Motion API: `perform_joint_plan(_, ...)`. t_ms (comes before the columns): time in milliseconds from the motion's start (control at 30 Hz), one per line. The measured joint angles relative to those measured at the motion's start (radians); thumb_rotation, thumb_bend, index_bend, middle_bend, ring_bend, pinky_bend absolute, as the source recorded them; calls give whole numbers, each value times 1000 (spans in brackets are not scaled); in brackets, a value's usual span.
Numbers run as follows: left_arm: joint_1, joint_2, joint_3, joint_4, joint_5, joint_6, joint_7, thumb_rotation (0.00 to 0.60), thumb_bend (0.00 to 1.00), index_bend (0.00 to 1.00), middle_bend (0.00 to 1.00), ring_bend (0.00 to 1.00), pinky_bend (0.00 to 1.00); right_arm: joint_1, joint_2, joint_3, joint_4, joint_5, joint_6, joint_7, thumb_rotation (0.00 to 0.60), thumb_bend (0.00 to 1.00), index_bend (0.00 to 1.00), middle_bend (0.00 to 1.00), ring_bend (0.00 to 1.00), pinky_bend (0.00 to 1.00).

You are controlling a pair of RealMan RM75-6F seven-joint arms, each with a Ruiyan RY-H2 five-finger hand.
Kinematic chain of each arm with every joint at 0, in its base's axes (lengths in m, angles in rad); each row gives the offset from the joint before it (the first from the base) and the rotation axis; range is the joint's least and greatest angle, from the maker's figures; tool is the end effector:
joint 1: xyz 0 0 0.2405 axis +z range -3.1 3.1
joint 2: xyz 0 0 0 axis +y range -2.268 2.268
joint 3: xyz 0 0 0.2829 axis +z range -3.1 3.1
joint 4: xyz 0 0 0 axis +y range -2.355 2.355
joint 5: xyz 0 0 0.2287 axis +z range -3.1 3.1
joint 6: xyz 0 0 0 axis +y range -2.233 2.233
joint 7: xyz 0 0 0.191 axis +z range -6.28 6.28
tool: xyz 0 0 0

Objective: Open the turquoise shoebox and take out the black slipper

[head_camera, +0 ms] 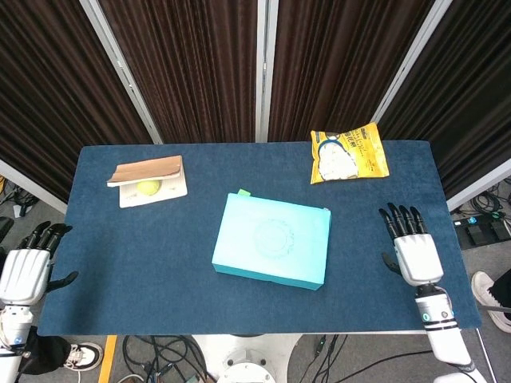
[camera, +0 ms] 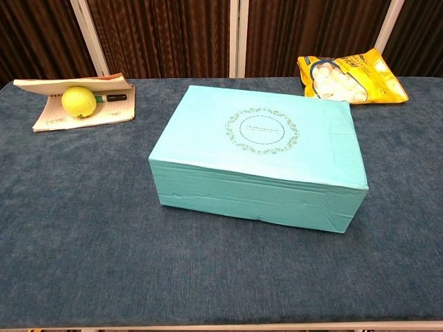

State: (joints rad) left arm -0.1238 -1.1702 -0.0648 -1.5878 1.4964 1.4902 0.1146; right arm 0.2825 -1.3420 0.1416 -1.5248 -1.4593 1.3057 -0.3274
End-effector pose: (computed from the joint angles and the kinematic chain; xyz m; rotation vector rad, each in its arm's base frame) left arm -0.3319 0.2482 0.1416 -1.4176 -0.8008 -0.8816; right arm -0.2885 -0.3134 0.0698 1.5779 -0.7116 0.8438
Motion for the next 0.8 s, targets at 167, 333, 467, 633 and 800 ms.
perform_joint_plan(167,0,2,-1,5,1,4,-8,600,70,186,189,113,323,43,-108,2,75,2,-28,-37,600,170,0,0,0,0)
perform_joint_plan(333,-2,0,1,17,2,-1,-18,600,71,186,189,114,323,87,-226,-7,182,-15,-47,-63,600,170,0,0,0,0)
perform_joint_plan(467,-3,0,3,26,3,-5,-24,600,70,186,189,114,323,110,-281,-17,236,-27,-54,-66,600,170,0,0,0,0)
perform_joint_plan(633,-4,-1,5,31,5,-7,-31,600,70,186,189,114,323,129,-319,-27,275,-54,-48,-39,600,171,0,0,0,0)
perform_joint_plan(800,-5,-1,7,32,6,-9,-30,600,70,186,189,114,323,143,-351,-42,311,-98,-24,17,600,170,0,0,0,0)
